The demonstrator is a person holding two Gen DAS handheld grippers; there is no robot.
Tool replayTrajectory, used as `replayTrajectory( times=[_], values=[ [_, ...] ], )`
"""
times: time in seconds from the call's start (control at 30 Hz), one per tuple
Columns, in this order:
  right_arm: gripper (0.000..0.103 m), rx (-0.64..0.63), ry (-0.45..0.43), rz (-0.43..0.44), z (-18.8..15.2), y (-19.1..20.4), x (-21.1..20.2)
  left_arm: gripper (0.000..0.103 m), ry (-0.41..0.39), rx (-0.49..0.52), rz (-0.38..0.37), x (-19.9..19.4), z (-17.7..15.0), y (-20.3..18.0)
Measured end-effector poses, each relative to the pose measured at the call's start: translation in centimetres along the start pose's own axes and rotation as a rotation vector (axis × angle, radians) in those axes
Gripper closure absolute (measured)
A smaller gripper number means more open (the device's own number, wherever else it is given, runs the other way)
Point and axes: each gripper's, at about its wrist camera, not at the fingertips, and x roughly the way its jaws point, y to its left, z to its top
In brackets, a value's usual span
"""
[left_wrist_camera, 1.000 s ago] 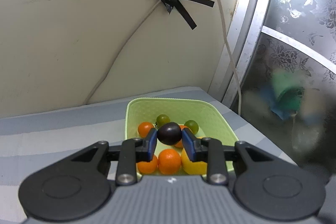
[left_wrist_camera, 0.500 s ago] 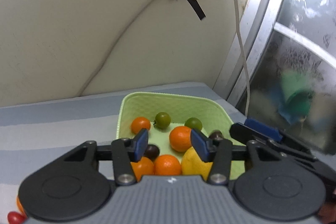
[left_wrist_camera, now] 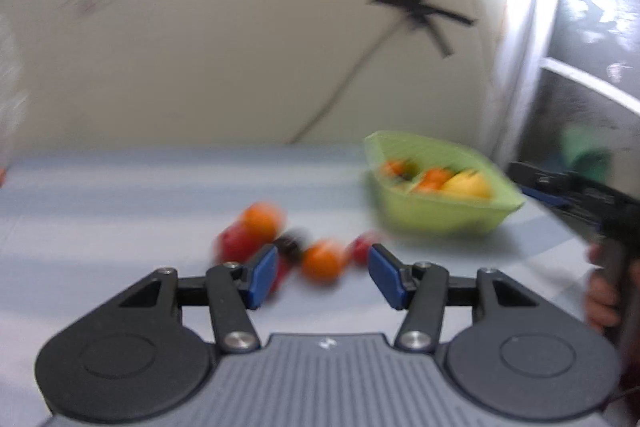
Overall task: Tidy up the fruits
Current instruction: 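Carry both dark tomatoes into the green basin and open both grippers, then move both open grippers back to the tomato pile, right toward an orange tomato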
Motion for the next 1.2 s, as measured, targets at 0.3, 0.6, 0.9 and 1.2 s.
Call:
replayTrajectory(
  times=[0.3, 0.6, 0.9, 1.2],
  values=[
    [0.066, -0.051, 0.247, 0.110, -4.0, 7.0, 1.8, 0.052, -0.036, 0.001, 0.141, -1.9, -3.8, 3.5],
    [0.066, -0.180, 0.316, 0.042, -5.3, 9.4, 3.0, 0.052, -0.087, 0.014, 0.085, -2.7, -4.6, 3.1],
    [0.066, -0.168, 0.314, 0.034, -3.2, 10.3, 5.3, 0.052, -0.133, -0.001, 0.036, -3.7, -4.8, 3.3],
    [0.066, -0.250, 0.481, 0.089, 0.5, 13.8, 14.0, 0.052, -0.046, -0.008, 0.024, -2.4, -4.3, 3.3]
  ],
)
